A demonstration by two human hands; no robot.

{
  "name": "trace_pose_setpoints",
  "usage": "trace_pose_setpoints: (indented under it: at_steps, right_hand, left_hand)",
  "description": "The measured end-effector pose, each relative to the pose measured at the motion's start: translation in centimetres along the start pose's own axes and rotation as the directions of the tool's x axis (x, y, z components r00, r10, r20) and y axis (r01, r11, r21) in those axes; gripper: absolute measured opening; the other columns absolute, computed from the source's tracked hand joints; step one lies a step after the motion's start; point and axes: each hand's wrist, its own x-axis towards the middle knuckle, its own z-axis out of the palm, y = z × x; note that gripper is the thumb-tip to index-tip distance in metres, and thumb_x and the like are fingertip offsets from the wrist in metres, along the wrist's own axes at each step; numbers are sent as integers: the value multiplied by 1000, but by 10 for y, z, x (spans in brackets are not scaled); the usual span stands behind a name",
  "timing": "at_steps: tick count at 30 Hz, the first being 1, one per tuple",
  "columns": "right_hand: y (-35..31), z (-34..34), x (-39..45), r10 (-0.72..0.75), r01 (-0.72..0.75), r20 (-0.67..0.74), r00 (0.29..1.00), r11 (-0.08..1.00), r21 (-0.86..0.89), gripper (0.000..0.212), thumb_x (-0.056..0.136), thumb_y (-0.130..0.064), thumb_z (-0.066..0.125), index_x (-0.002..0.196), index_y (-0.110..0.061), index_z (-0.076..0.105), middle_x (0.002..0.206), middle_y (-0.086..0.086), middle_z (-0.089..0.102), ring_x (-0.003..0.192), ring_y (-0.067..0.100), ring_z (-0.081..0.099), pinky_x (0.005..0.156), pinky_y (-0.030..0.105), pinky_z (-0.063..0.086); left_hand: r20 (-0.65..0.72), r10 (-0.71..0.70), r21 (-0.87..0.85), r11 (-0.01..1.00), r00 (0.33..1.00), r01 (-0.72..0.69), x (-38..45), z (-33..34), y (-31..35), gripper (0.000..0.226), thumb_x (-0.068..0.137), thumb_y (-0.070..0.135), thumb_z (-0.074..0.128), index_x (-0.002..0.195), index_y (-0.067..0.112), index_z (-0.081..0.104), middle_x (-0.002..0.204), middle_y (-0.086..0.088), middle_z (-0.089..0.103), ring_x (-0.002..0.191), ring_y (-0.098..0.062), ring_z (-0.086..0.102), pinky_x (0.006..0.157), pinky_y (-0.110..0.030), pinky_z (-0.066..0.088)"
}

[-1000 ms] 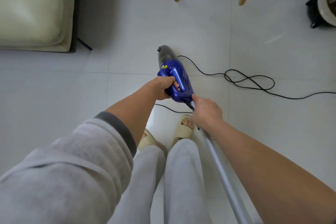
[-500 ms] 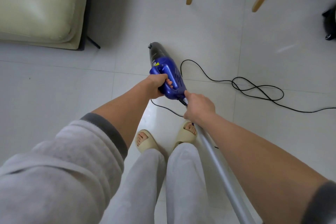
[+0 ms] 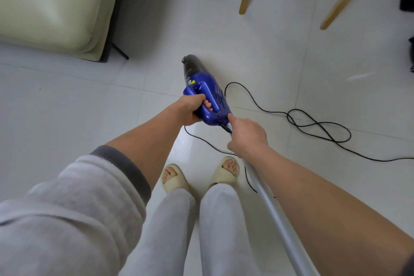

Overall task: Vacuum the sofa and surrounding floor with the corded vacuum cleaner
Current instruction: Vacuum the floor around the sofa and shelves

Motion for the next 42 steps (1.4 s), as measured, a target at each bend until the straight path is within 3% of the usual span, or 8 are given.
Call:
trace_pose_setpoints:
  at_steps: [10, 19, 24, 27, 32, 35, 39, 42]
  right_hand:
    - [54, -21, 23, 132, -132, -7, 991, 989, 64, 40, 80, -7, 59, 115, -18, 44, 90, 2, 55, 78, 26, 48, 61, 30, 37]
    - [74, -30, 37, 58, -59, 24, 998, 998, 30, 56, 80, -9, 59, 130, -24, 39, 96, 1, 56, 79, 24, 49, 61, 29, 38]
    - [71, -47, 71, 65, -62, -27, 998, 995, 78, 40, 79, -11, 62, 113, -19, 44, 94, 2, 59, 78, 25, 48, 62, 30, 38]
    - [69, -53, 86, 58, -55, -54, 997, 996, 69, 37, 79, -9, 62, 110, -17, 45, 91, 2, 54, 80, 26, 48, 64, 31, 37]
    - [76, -46, 78, 34, -34, 7, 999, 999, 5, 38, 78, -10, 64, 105, -21, 40, 94, 2, 55, 81, 26, 49, 64, 31, 38]
    - [80, -39, 66, 4, -2, 41, 999, 999, -40, 45, 78, -12, 64, 116, -22, 41, 95, 2, 56, 80, 25, 50, 63, 31, 40]
    - [75, -32, 52, -47, 60, 84, 995, 985, -160, 64, 78, -15, 65, 135, -24, 37, 96, 0, 55, 81, 22, 51, 63, 30, 42]
    - [65, -24, 36, -54, 73, 106, 993, 981, -182, 61, 78, -14, 65, 132, -25, 38, 94, 0, 54, 82, 22, 52, 63, 30, 42]
  left_hand:
    - [49, 72, 68, 995, 996, -75, 6, 78, 33, 22, 96, 4, 41, 76, 7, 50, 64, -4, 52, 56, -13, 52, 59, -22, 50]
    - [-7, 51, 17, 999, 999, -51, 15, 86, 35, 15, 95, 3, 45, 82, 6, 52, 65, -5, 54, 58, -14, 55, 61, -26, 53]
    - [-17, 135, 40, 990, 991, -134, 21, 95, 75, 23, 96, 4, 40, 75, 7, 49, 61, -4, 52, 41, -10, 53, 44, -17, 49]
    - [-24, 142, -8, 990, 990, -142, 29, 95, 83, 23, 97, 6, 40, 76, 9, 48, 63, -2, 50, 48, -11, 52, 48, -20, 49]
    - [-26, 100, -62, 993, 995, -102, 30, 93, 61, 22, 98, 6, 40, 77, 8, 48, 63, -3, 49, 56, -13, 49, 60, -23, 49]
    - [-37, 71, -99, 992, 997, -75, 25, 88, 41, 21, 97, 6, 42, 78, 8, 49, 63, -3, 50, 57, -14, 51, 66, -26, 51]
    - [-51, 47, -202, 978, 998, -57, 19, 77, 13, 21, 96, 4, 43, 77, 8, 51, 64, -3, 52, 57, -13, 51, 65, -25, 51]
    - [-43, 37, -244, 969, 998, -46, 12, 63, -7, 18, 96, 4, 44, 80, 8, 51, 65, -3, 53, 58, -13, 52, 64, -25, 52]
